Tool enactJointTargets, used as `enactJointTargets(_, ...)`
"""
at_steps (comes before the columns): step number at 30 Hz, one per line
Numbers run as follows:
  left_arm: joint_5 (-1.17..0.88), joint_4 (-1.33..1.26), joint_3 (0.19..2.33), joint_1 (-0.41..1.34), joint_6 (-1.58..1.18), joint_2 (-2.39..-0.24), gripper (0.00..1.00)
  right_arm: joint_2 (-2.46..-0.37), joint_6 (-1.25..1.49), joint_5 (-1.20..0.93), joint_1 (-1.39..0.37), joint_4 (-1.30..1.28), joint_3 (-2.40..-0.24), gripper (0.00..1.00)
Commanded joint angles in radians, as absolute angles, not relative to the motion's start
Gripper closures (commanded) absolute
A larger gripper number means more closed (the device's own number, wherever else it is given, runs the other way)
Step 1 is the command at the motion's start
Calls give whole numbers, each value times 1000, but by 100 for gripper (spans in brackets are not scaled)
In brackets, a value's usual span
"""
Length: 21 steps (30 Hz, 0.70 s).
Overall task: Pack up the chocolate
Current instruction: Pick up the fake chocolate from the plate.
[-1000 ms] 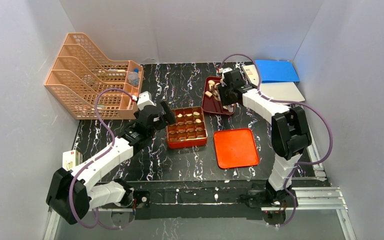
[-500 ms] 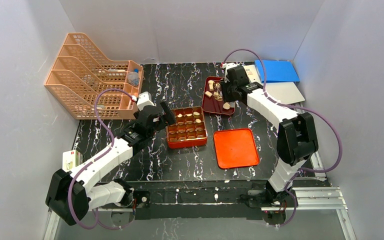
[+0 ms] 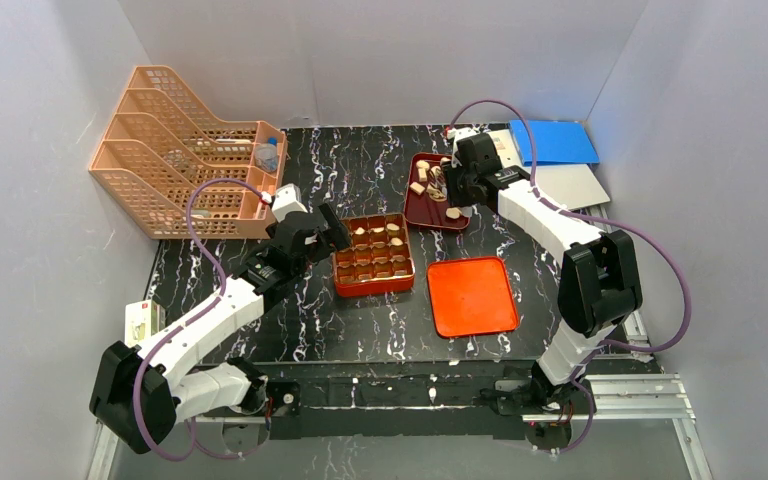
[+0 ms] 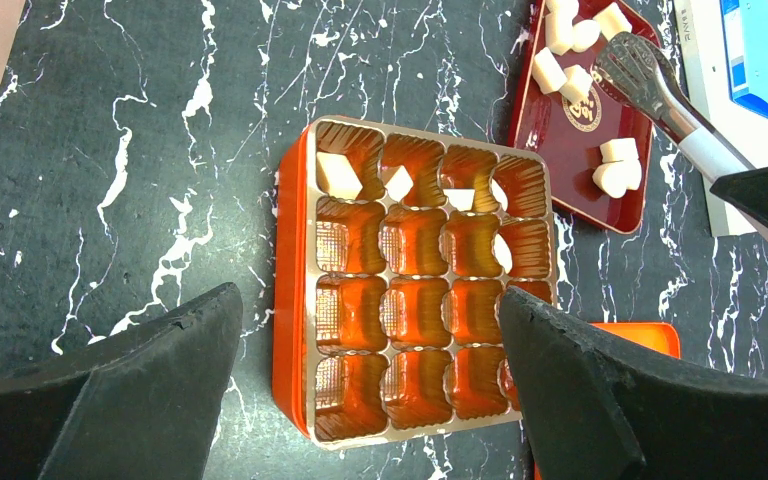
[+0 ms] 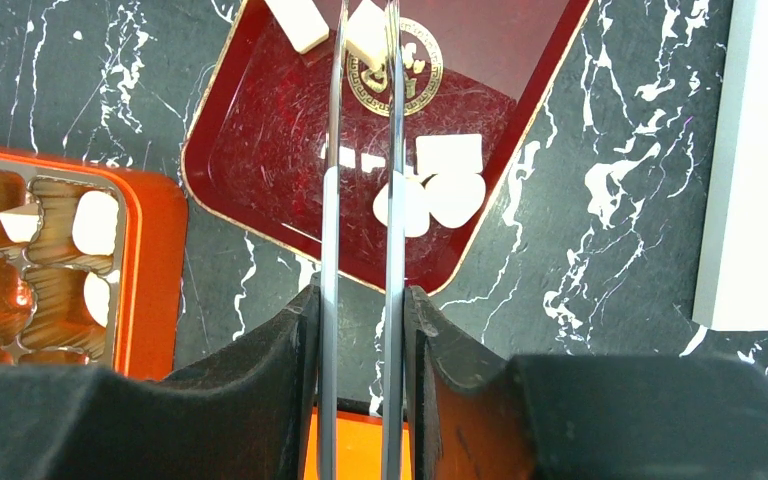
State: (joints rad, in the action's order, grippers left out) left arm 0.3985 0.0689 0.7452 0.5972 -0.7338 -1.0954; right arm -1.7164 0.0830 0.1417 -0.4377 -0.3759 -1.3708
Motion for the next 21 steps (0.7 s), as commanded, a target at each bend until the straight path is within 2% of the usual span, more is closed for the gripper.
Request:
enactJointTargets(1, 400, 92, 758, 591, -739, -1065, 3, -1692, 99, 132, -433, -366, -1384, 70)
enactJointTargets(8, 400, 86, 747, 591, -737, -1067, 3, -1723, 97, 140, -434, -377, -1421, 59)
enactJointTargets(21, 403, 77, 741, 591, -732, -1075, 3, -1775, 94, 138, -433, -391, -1455, 56)
